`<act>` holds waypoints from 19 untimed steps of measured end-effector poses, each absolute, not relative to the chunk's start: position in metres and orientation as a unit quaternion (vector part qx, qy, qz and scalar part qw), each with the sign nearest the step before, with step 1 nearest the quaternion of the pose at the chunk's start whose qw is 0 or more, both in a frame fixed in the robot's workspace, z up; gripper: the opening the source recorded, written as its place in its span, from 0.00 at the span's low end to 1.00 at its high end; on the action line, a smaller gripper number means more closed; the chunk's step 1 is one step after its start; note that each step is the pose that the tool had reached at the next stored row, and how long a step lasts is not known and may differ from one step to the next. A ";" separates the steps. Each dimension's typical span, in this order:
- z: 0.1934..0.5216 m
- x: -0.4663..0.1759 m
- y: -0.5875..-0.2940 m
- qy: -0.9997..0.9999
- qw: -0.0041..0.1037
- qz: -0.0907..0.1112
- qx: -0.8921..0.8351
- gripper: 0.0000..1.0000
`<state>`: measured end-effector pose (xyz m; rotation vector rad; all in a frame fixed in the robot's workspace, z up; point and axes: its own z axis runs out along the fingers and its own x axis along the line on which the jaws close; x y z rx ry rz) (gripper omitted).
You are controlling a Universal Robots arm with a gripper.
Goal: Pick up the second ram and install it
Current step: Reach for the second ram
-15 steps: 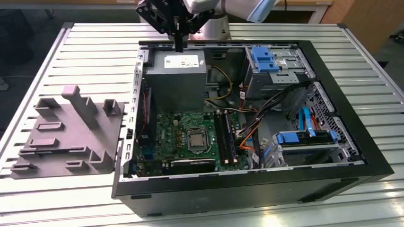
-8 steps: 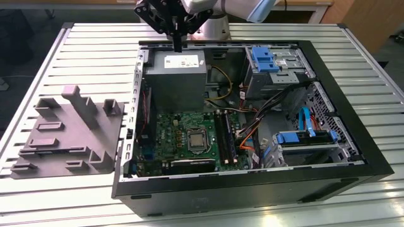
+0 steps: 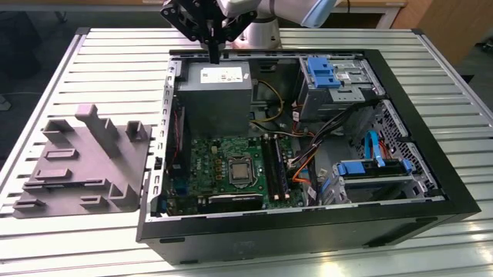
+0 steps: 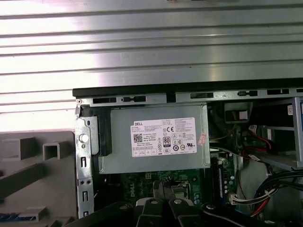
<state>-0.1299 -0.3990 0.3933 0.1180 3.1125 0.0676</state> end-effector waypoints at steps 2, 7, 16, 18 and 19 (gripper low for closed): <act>0.393 -0.131 -0.399 0.999 0.013 0.022 0.038 0.11; 0.393 -0.133 -0.399 0.999 0.013 0.022 0.038 0.11; 0.393 -0.137 -0.399 0.999 0.013 0.022 0.038 0.11; 0.393 -0.137 -0.399 0.999 0.013 0.022 0.038 0.11; 0.393 -0.137 -0.399 0.999 0.013 0.022 0.038 0.11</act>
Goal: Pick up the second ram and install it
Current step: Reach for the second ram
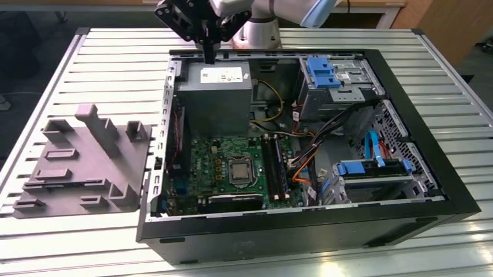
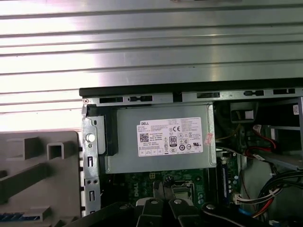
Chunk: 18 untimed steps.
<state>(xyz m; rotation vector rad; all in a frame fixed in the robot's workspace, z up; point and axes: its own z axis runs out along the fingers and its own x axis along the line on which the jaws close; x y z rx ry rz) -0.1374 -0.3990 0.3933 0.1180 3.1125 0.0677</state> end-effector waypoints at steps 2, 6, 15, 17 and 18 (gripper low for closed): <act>0.393 -0.138 -0.399 0.999 0.013 0.022 0.038 0.11; 0.393 -0.140 -0.399 0.999 0.013 0.022 0.038 0.11; 0.393 -0.142 -0.399 0.999 0.013 0.022 0.038 0.11; 0.393 -0.143 -0.399 0.999 0.013 0.022 0.038 0.11; 0.393 -0.143 -0.399 0.999 0.013 0.022 0.038 0.11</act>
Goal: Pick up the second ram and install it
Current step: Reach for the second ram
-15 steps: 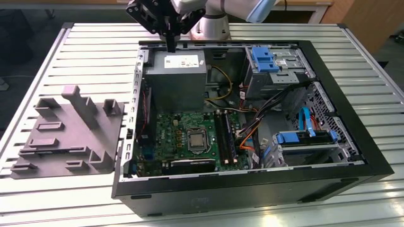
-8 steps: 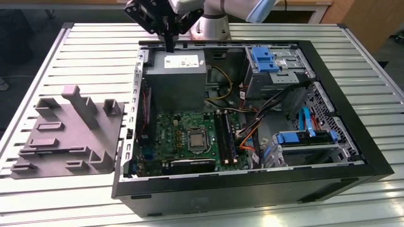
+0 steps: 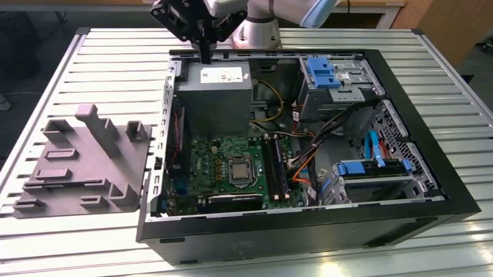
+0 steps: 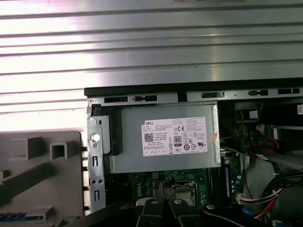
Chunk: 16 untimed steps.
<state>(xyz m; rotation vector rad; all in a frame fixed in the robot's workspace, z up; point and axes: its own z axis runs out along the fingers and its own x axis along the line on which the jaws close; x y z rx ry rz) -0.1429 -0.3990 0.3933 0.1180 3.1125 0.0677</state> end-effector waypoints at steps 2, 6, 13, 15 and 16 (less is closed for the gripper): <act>0.393 -0.143 -0.399 0.999 0.013 0.022 0.038 0.11; 0.393 -0.145 -0.399 0.999 0.013 0.022 0.038 0.11; 0.393 -0.146 -0.399 0.999 0.013 0.022 0.038 0.11; 0.393 -0.147 -0.399 0.999 0.013 0.022 0.038 0.11; 0.393 -0.147 -0.399 0.999 0.013 0.022 0.038 0.11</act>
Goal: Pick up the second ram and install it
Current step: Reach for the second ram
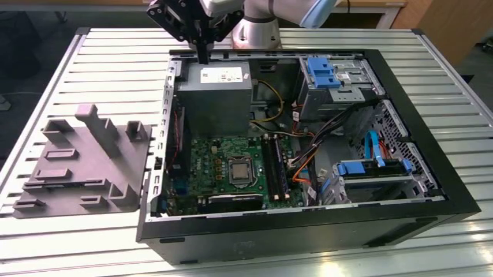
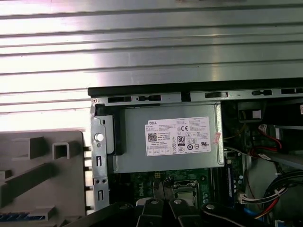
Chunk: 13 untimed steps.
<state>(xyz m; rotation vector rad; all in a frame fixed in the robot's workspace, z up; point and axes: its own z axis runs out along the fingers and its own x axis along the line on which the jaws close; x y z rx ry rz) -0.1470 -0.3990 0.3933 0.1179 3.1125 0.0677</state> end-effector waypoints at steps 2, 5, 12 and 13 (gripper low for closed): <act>0.393 -0.147 -0.399 0.999 0.013 0.022 0.038 0.11; 0.393 -0.148 -0.399 0.999 0.013 0.022 0.038 0.11; 0.393 -0.149 -0.399 0.999 0.013 0.022 0.038 0.11; 0.393 -0.149 -0.399 0.999 0.013 0.022 0.038 0.11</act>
